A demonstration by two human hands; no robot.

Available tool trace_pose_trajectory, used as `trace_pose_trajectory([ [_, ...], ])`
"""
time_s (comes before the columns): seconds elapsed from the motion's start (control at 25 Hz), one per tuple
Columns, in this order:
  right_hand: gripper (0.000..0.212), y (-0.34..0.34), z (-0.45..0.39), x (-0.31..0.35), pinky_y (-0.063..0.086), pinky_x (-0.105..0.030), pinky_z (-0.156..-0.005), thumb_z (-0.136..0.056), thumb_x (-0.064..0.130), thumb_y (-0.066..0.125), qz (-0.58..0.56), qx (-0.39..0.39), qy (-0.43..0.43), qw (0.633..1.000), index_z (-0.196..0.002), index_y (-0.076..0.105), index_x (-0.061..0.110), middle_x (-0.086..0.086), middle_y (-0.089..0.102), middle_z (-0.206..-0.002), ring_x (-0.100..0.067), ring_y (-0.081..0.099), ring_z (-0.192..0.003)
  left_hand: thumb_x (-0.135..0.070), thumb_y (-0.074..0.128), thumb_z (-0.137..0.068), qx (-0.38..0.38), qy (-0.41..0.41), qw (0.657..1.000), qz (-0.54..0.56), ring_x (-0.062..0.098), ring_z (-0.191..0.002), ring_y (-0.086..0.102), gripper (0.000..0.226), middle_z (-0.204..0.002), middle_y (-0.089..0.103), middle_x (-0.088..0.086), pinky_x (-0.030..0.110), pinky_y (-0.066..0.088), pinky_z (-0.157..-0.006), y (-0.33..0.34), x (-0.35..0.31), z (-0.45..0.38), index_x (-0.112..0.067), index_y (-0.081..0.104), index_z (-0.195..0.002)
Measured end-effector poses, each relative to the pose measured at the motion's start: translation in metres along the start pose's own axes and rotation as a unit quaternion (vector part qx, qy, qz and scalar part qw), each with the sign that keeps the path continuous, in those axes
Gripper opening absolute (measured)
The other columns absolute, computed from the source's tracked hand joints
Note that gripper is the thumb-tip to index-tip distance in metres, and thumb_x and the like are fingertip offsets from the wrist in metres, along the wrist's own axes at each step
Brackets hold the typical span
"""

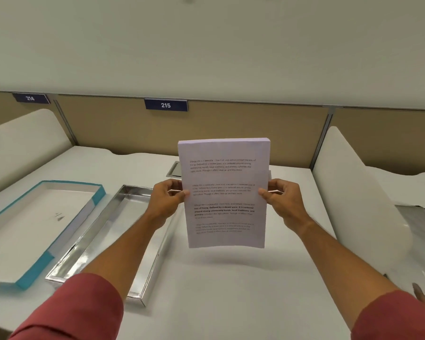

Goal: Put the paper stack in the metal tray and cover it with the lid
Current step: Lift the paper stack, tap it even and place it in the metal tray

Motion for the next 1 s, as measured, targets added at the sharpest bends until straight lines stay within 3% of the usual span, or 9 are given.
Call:
trace_pose_trajectory([
  [0.16, 0.013, 0.044, -0.005, 0.017, 0.061, -0.037, -0.075, -0.085, 0.007, 0.073, -0.035, -0.004, 0.017, 0.999, -0.098, 0.074, 0.007, -0.01, 0.076, -0.094, -0.026, 0.074, -0.084, -0.013, 0.067, -0.087, -0.008, -0.001, 1.0, 0.023, 0.031, -0.092, 0.07, 0.011, -0.1, 0.071, 0.011, 0.046, 0.059, -0.083, -0.045, 0.003, -0.008, -0.008, 0.065, -0.096],
  [0.32, 0.008, 0.11, 0.002, 0.027, 0.059, -0.027, -0.062, -0.083, 0.007, 0.073, -0.051, -0.023, 0.054, 0.997, -0.084, 0.075, 0.015, -0.003, 0.077, -0.084, -0.019, 0.074, -0.074, -0.009, 0.068, -0.086, -0.017, -0.012, 0.999, 0.036, 0.032, -0.092, 0.072, 0.01, -0.098, 0.074, 0.014, 0.038, 0.061, -0.076, -0.107, 0.021, -0.025, -0.005, 0.068, -0.095],
  [0.48, 0.006, 0.182, 0.011, 0.029, 0.06, -0.036, -0.07, -0.082, 0.008, 0.074, -0.036, -0.06, 0.106, 0.992, -0.077, 0.073, 0.012, -0.009, 0.077, -0.087, -0.025, 0.073, -0.076, -0.005, 0.07, -0.083, -0.03, -0.052, 0.997, 0.04, 0.035, -0.091, 0.072, 0.005, -0.093, 0.074, 0.017, 0.046, 0.059, -0.08, -0.172, 0.044, -0.043, -0.003, 0.069, -0.088],
  [0.64, 0.028, 0.241, 0.019, 0.023, 0.057, -0.033, -0.063, -0.08, 0.004, 0.073, -0.015, -0.093, 0.183, 0.978, -0.056, 0.06, 0.012, -0.006, 0.068, -0.07, -0.023, 0.065, -0.062, 0.001, 0.071, -0.08, -0.018, -0.125, 0.991, 0.034, 0.024, -0.076, 0.073, 0.011, -0.093, 0.074, 0.016, 0.028, 0.058, -0.058, -0.218, 0.069, -0.055, 0.005, 0.068, -0.09],
  [0.76, 0.038, 0.271, 0.024, 0.011, 0.055, -0.029, -0.057, -0.077, 0.003, 0.072, 0.005, -0.106, 0.232, 0.967, -0.048, 0.048, 0.012, -0.004, 0.058, -0.057, -0.023, 0.06, -0.055, 0.004, 0.071, -0.079, -0.022, -0.164, 0.986, 0.014, 0.018, -0.066, 0.071, 0.006, -0.088, 0.073, 0.016, 0.022, 0.055, -0.048, -0.238, 0.091, -0.059, 0.006, 0.065, -0.081],
  [0.88, 0.023, 0.294, 0.028, -0.005, 0.062, -0.038, -0.063, -0.073, 0.006, 0.071, 0.033, -0.103, 0.267, 0.958, -0.056, 0.054, 0.008, -0.008, 0.064, -0.065, -0.024, 0.064, -0.059, 0.004, 0.072, -0.076, -0.042, -0.196, 0.979, -0.023, 0.025, -0.071, 0.07, 0.017, -0.09, 0.071, 0.019, 0.027, 0.057, -0.052, -0.25, 0.114, -0.061, -0.002, 0.059, -0.067],
  [1.0, 0.01, 0.309, 0.03, -0.022, 0.063, -0.05, -0.073, -0.071, 0.01, 0.068, 0.068, -0.094, 0.29, 0.95, -0.067, 0.061, 0.005, -0.014, 0.07, -0.075, -0.029, 0.071, -0.072, 0.004, 0.074, -0.075, -0.047, -0.228, 0.971, -0.052, 0.027, -0.073, 0.071, 0.016, -0.093, 0.071, 0.02, 0.03, 0.059, -0.055, -0.252, 0.136, -0.064, -0.001, 0.061, -0.066],
])
Point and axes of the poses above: each hand's wrist, its own z-axis away from the middle knuckle, its own y-axis out of the palm, x = y × z, the point moved 4 cm from there along -z, towards the middle knuckle
